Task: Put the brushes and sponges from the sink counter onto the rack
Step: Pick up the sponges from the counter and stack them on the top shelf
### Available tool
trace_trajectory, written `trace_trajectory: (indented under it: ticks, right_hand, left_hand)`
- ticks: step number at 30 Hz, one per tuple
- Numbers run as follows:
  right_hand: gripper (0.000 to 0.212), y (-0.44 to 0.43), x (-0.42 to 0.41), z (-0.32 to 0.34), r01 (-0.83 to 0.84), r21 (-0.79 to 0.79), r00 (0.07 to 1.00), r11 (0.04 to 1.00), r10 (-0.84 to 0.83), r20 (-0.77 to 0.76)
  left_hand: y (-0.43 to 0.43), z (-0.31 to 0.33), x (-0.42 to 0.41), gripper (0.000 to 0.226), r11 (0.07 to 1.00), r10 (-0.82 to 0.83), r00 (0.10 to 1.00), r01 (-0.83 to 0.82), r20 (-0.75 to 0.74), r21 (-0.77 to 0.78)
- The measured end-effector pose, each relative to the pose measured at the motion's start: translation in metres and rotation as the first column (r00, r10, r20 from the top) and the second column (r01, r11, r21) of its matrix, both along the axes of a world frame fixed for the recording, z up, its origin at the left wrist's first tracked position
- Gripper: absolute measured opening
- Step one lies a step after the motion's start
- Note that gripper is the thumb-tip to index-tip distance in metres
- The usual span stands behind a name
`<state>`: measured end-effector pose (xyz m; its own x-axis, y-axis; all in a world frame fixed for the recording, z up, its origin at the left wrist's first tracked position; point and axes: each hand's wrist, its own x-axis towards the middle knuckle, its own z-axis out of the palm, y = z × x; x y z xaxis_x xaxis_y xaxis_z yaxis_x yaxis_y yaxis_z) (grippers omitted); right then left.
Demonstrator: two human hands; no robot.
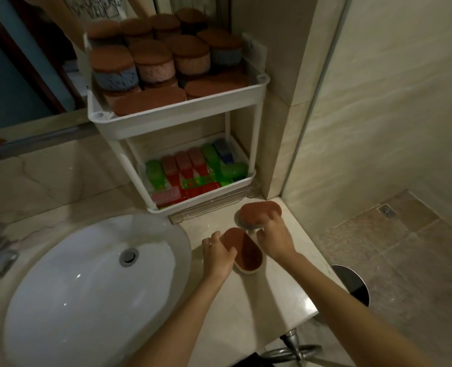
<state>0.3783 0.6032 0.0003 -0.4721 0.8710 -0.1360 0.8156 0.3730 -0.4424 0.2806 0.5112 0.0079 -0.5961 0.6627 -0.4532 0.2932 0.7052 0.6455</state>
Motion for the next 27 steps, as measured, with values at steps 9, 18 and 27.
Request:
trace_trajectory:
  ticks: [9, 18, 27]
  right_hand:
    - [0.074, 0.035, -0.007, -0.008, -0.136, -0.086, 0.900, 0.987, 0.160, 0.405]
    - [0.077, 0.012, 0.006, -0.005, -0.080, -0.240, 0.905, 0.967, 0.172, 0.390]
    - [0.071, 0.007, 0.006, 0.008, -0.060, -0.203, 0.928, 0.977, 0.129, 0.348]
  left_hand:
    - [0.009, -0.006, 0.008, 0.098, 0.975, -0.030, 0.999, 0.023, -0.028, -0.222]
    - [0.015, -0.012, 0.015, 0.092, 0.956, -0.185, 0.982, 0.169, -0.044, -0.241]
    - [-0.001, -0.018, 0.006, 0.084, 0.940, -0.258, 0.957, 0.216, -0.136, -0.263]
